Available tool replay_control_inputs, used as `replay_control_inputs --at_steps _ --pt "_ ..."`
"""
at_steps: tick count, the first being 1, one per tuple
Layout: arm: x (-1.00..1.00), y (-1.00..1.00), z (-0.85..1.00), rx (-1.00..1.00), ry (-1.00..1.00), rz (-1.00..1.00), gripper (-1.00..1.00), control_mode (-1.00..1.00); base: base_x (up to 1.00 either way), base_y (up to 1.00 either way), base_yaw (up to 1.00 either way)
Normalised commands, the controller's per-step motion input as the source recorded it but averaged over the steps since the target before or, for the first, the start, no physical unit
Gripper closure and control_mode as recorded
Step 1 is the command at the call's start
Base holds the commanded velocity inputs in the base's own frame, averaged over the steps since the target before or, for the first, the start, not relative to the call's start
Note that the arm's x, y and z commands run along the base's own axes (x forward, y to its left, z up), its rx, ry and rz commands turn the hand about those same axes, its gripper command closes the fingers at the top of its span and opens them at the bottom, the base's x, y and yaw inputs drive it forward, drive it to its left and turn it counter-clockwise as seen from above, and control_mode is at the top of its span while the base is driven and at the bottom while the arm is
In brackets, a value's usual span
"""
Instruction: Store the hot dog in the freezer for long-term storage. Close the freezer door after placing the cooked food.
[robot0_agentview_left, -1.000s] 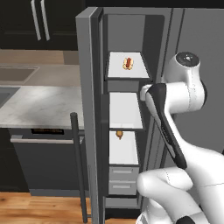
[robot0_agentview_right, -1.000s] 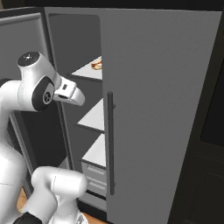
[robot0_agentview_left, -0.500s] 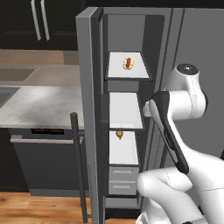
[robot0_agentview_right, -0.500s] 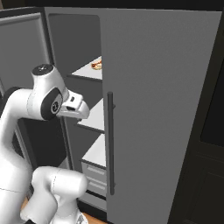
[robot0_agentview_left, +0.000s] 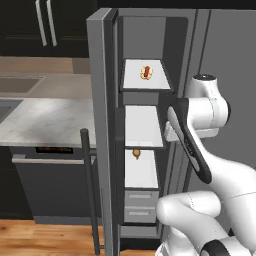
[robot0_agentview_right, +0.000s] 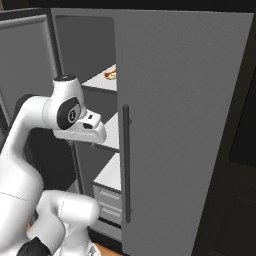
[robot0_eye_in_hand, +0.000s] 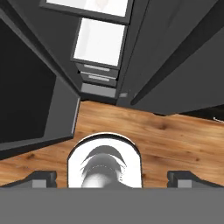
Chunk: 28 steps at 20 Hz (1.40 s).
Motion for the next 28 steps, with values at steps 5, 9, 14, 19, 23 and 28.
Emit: replay_control_inputs --at_steps 5,9,14,19,23,28 --pt "0.00 -0.01 -0.31 0.00 0.24 0.00 -1.00 -1.00 0.00 0.00 0.00" --pt "0.00 0.00 -0.14 0.01 0.26 0.00 -1.00 -1.00 0.00 0.00 0.00" --pt "-0.15 0.00 -0.16 0.01 0.08 0.00 -1.00 -1.00 0.00 0.00 0.00" --pt "-0.22 0.00 -0.15 0.00 0.02 0.00 -1.00 -1.00 0.00 0.00 0.00" --pt "-0.18 0.03 -0.06 0.00 -0.08 -0.01 -1.00 -1.00 0.00 0.00 0.00" --pt "-0.19 0.00 0.00 0.00 -0.20 -0.01 -1.00 -1.00 0.00 0.00 0.00"
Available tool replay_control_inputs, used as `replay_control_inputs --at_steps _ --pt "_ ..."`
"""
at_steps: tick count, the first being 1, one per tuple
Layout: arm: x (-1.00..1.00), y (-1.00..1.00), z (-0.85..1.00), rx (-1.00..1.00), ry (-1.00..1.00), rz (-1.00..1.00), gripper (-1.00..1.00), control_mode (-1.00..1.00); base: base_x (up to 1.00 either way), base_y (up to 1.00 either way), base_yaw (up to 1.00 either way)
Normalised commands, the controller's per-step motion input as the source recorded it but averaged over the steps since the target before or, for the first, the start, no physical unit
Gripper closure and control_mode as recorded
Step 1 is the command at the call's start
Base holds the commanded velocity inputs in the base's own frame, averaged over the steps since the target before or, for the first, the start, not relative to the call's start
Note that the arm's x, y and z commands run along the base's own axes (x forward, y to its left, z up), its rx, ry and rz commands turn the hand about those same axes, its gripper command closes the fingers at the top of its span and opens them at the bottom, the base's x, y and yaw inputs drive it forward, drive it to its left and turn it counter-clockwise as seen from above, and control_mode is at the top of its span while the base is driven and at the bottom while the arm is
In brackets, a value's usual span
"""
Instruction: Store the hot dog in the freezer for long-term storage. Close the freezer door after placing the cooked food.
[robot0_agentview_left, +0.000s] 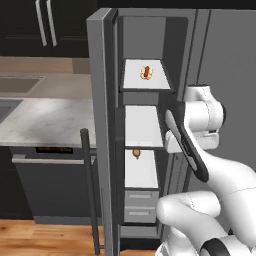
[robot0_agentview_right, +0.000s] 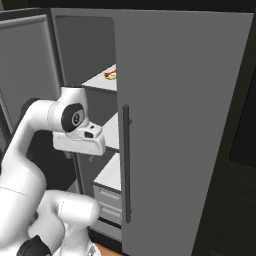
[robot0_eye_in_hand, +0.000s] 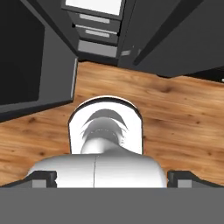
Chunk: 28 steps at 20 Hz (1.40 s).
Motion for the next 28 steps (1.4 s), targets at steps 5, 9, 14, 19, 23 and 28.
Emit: replay_control_inputs --at_steps 5,9,14,19,23,28 --pt "-0.18 0.00 0.00 0.00 -0.21 -0.01 -1.00 -1.00 0.00 0.00 0.00" --pt "-0.09 0.00 -0.03 0.00 -0.13 -0.01 -1.00 -1.00 0.00 0.00 0.00" --pt "-0.01 0.00 -0.30 0.00 -0.03 -0.03 -1.00 -1.00 0.00 0.00 0.00" --pt "0.00 0.00 -0.43 0.00 0.00 -0.03 -1.00 -1.00 0.00 0.00 0.00" --pt "0.00 0.00 -0.32 0.00 0.00 -0.01 -1.00 -1.00 0.00 0.00 0.00" --pt "0.00 0.00 -0.02 0.00 0.00 0.00 -1.00 -1.00 0.00 0.00 0.00"
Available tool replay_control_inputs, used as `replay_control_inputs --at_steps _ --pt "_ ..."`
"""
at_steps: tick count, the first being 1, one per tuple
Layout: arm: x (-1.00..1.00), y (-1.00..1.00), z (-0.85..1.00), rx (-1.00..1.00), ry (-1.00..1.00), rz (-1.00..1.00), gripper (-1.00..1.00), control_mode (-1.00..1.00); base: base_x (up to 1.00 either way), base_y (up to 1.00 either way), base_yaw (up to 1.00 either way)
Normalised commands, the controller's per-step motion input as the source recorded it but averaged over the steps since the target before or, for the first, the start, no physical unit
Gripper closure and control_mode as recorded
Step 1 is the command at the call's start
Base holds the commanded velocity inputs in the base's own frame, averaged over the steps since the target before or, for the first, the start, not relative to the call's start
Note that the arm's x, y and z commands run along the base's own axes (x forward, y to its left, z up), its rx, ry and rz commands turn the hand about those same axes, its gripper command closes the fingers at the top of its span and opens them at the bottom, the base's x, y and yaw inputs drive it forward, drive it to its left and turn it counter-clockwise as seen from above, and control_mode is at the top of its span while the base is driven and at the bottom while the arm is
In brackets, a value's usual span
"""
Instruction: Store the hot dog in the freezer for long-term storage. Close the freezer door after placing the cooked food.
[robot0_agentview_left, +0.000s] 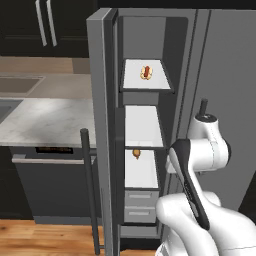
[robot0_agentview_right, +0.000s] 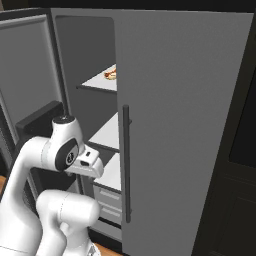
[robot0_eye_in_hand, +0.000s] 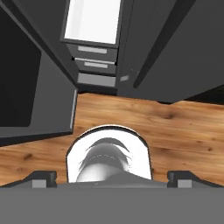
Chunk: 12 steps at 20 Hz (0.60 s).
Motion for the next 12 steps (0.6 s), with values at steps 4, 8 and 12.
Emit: replay_control_inputs --at_steps 4,8,12 --pt "0.00 0.00 0.00 0.00 0.00 0.00 -1.00 -1.00 0.00 0.00 0.00" --pt "0.00 0.00 0.00 0.00 0.00 0.00 -1.00 -1.00 0.00 0.00 0.00" --pt "-0.03 0.00 0.00 0.00 0.00 0.00 -1.00 1.00 -0.07 0.00 0.00"
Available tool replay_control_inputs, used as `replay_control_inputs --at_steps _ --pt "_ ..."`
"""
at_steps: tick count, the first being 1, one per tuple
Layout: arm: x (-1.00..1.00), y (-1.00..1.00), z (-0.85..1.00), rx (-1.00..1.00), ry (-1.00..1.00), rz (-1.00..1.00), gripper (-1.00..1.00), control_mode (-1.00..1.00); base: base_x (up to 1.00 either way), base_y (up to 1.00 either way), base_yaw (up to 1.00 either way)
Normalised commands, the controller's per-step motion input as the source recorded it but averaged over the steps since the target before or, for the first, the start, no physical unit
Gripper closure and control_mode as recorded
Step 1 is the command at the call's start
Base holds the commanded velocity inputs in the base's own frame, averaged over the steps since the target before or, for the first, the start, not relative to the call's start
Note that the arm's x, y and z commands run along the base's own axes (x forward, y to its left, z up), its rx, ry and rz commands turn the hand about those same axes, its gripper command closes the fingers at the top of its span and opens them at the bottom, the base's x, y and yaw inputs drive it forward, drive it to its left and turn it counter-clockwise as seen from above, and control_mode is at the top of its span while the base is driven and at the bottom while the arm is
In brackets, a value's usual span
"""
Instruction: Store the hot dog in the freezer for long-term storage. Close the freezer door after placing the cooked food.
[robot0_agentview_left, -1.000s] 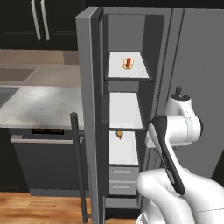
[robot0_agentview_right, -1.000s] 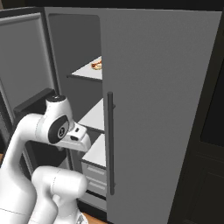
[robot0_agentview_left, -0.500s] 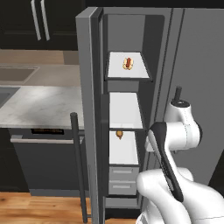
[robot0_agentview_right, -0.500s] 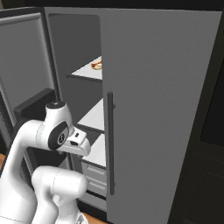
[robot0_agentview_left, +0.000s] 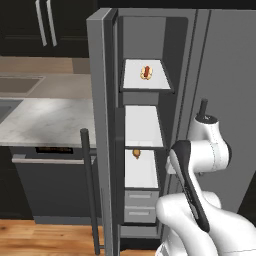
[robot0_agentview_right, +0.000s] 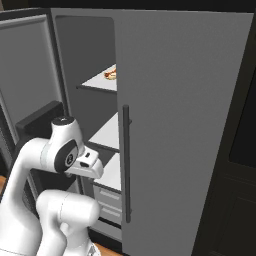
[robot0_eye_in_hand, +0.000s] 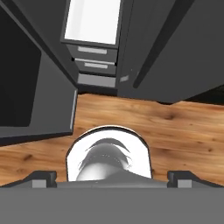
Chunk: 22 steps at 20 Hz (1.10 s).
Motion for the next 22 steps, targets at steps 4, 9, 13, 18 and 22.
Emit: replay_control_inputs --at_steps 4,9,13,18,22 --pt "0.00 0.00 0.00 0.00 0.00 0.00 -1.00 1.00 -0.40 0.00 0.00" --pt "0.00 0.00 0.00 0.00 0.00 0.00 -1.00 1.00 -0.44 0.00 -0.01" --pt "0.00 0.00 0.00 0.00 0.00 0.00 -1.00 1.00 -0.38 0.00 -0.02" --pt "0.00 0.00 0.00 0.00 0.00 0.00 -1.00 1.00 -0.43 0.00 -0.14" --pt "0.00 0.00 0.00 0.00 0.00 0.00 -1.00 1.00 -0.48 0.04 -0.23"
